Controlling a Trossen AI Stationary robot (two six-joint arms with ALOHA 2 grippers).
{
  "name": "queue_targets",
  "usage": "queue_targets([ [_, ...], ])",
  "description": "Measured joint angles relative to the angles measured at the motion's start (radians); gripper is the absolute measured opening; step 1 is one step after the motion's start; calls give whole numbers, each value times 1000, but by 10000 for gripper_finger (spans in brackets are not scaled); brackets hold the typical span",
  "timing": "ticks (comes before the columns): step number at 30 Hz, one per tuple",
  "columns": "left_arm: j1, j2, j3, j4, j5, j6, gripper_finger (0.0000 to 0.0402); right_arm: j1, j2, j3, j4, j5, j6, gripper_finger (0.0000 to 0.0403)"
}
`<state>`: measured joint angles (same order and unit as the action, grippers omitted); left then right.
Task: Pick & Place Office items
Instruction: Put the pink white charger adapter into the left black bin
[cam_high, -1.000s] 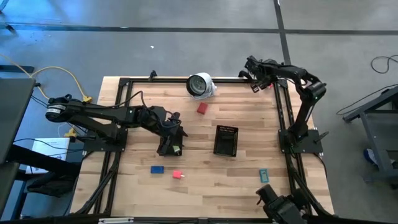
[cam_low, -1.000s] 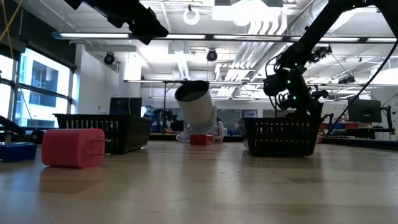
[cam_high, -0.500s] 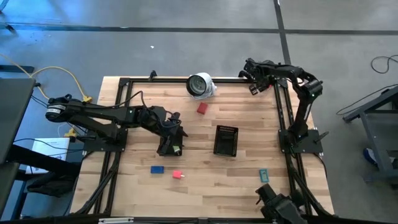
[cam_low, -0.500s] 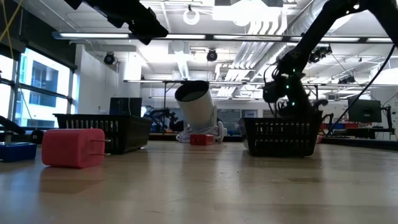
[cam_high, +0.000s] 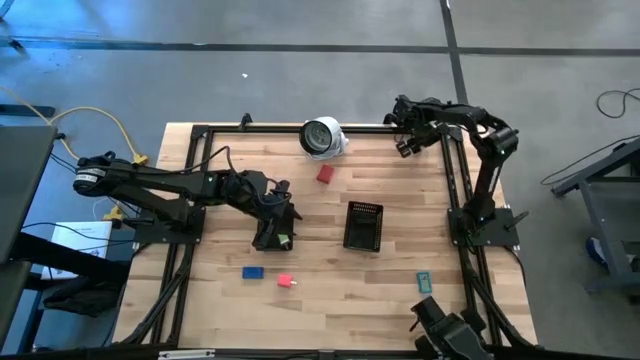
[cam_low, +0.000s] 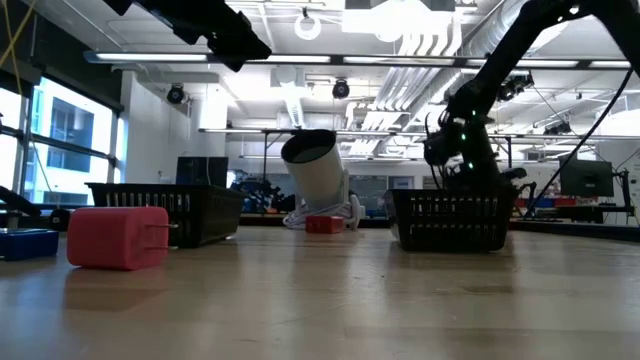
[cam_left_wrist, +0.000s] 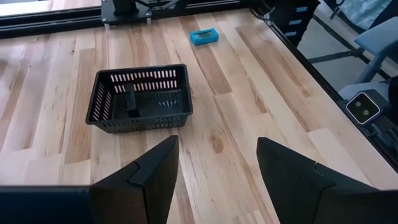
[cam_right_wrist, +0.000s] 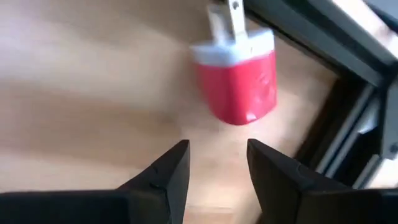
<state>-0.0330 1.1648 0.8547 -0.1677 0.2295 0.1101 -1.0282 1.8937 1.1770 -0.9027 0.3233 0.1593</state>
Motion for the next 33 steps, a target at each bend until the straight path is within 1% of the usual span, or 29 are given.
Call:
queue_targets([
  [3,0,0,0,0,0,1,209,14,-51,3,10,-18,-36,149],
  [5,0,0,0,0,0,1,209,16,-75,2,7,-1,-55,149],
  [7,0,0,0,0,-1,1,209,21,-96,3,13,41,-59,149],
  [9,0,0,0,0,-1,2,209,26,-102,3,14,63,-61,149],
  [14,0,0,0,1,-1,-2,209,27,-102,3,52,61,-107,149],
  [17,0,0,0,1,-1,-4,209,26,-102,3,83,34,-123,149],
  [23,0,0,0,1,-1,-11,209,17,-102,3,106,30,-157,149],
  [30,0,0,0,1,-1,-21,209,-14,-102,3,113,7,-151,149],
  [33,0,0,0,1,-1,-21,209,-24,-102,3,117,-29,-148,149],
])
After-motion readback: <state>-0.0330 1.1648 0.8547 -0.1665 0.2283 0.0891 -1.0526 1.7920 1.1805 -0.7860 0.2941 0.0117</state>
